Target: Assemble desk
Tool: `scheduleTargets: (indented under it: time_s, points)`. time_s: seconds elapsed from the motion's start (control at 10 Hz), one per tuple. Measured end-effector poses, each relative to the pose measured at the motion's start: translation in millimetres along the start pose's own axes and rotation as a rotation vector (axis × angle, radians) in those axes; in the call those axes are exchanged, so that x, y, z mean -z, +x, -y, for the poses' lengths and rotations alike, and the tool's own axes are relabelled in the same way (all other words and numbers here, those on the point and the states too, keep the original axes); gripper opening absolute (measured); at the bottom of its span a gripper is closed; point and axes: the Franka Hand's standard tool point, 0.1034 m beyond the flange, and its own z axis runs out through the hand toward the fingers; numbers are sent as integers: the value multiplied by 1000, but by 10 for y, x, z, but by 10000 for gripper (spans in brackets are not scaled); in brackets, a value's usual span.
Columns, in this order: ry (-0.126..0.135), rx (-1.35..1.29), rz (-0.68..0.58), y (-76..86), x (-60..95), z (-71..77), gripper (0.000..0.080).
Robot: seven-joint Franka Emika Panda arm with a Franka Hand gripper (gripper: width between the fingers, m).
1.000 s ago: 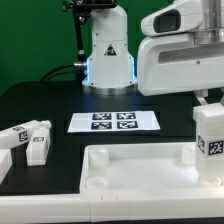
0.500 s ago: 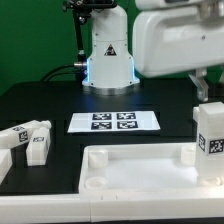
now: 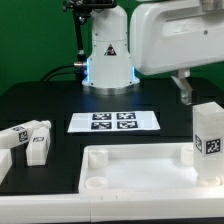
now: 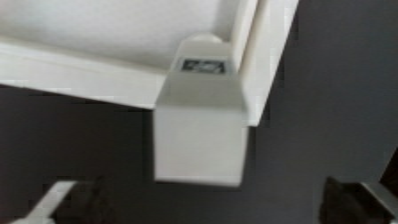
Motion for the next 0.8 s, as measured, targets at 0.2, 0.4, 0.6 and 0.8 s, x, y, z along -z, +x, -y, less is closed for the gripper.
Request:
scheduleTargets:
  time_s: [0.2,0.4,0.6,0.8]
  points:
    - [-1,-13,9,-46,-116,-34,645]
    - [-1,-37,3,-104,-223,102,649]
    - [-2,-40,6,-142,-264,97,649]
    - [-2,-65,7,-144,-269,94,424]
